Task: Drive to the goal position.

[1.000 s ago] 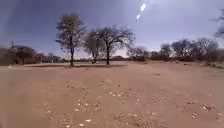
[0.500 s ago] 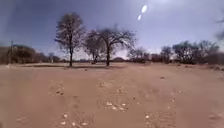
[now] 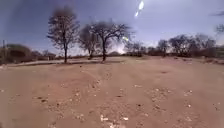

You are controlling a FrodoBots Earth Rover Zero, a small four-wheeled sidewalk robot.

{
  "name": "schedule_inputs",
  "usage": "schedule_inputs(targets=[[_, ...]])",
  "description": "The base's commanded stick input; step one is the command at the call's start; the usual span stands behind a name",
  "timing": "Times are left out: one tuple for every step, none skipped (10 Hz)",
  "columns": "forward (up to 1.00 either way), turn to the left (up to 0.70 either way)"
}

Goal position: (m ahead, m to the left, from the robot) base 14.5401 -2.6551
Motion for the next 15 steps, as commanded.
schedule_inputs(targets=[[1.0,-0.09],[1.0,0.0],[1.0,0.0],[1.0,0.0],[1.0,0.0],[1.0,0.0],[1.0,0.0],[1.0,0.0],[1.0,0.0],[1.0,0.0],[1.0,0.0],[1.0,0.0],[1.0,0.0],[1.0,0.0],[1.0,0.0]])
